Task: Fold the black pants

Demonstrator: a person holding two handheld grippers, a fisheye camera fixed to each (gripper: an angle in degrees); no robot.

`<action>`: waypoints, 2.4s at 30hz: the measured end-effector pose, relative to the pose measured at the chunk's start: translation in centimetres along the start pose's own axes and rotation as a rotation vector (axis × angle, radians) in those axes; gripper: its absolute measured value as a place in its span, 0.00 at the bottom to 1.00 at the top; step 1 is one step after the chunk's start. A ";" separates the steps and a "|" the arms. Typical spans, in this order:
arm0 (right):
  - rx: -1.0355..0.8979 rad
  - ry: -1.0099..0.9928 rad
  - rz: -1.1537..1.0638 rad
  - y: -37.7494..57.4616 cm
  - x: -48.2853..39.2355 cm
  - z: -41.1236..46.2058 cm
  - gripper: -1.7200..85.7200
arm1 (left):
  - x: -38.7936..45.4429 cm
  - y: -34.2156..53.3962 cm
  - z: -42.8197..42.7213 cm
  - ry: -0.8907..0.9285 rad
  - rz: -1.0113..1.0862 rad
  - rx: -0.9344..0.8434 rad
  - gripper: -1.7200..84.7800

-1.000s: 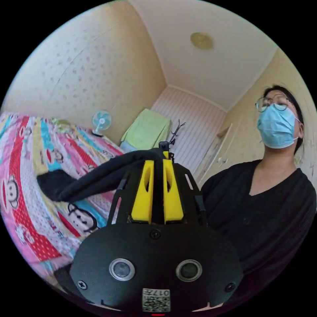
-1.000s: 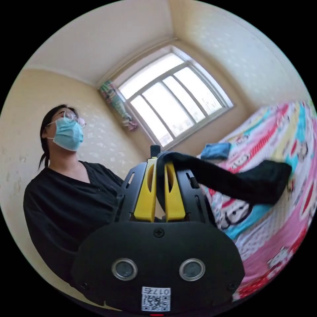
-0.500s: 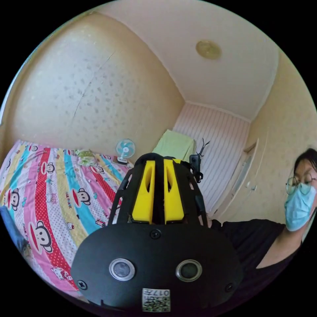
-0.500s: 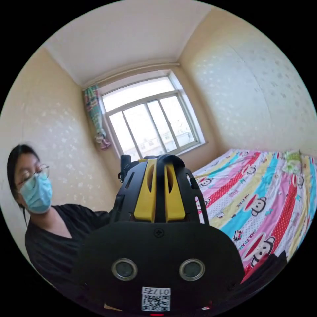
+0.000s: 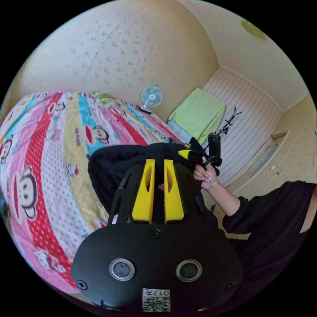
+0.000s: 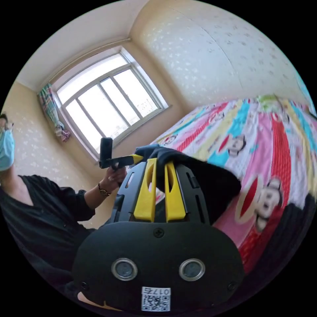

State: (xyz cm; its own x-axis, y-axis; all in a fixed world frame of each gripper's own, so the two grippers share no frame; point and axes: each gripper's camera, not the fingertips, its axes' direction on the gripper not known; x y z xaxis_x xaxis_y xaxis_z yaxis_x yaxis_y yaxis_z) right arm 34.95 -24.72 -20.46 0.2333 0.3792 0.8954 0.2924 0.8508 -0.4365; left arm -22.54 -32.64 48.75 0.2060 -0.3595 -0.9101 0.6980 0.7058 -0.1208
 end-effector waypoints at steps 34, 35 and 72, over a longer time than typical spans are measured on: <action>-0.092 -0.421 0.679 17.3 4.7 -3.0 0.19 | -6.1 10.5 -2.1 0.433 -0.723 -0.133 0.18; -0.079 -0.407 0.667 17.5 3.3 -4.9 0.18 | -4.7 10.7 -2.4 0.434 -0.721 -0.111 0.18; 0.244 0.872 -0.113 10.7 -7.8 -3.9 0.13 | 12.1 16.3 3.7 -0.672 -0.009 -0.471 0.01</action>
State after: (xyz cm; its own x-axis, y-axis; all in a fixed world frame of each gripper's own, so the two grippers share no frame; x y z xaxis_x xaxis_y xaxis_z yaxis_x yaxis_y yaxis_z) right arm 39.86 -19.97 -32.42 0.8625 -0.0359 0.5048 0.1750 0.9571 -0.2309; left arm -6.11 -27.76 37.24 0.6729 -0.5499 -0.4948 0.3713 0.8296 -0.4170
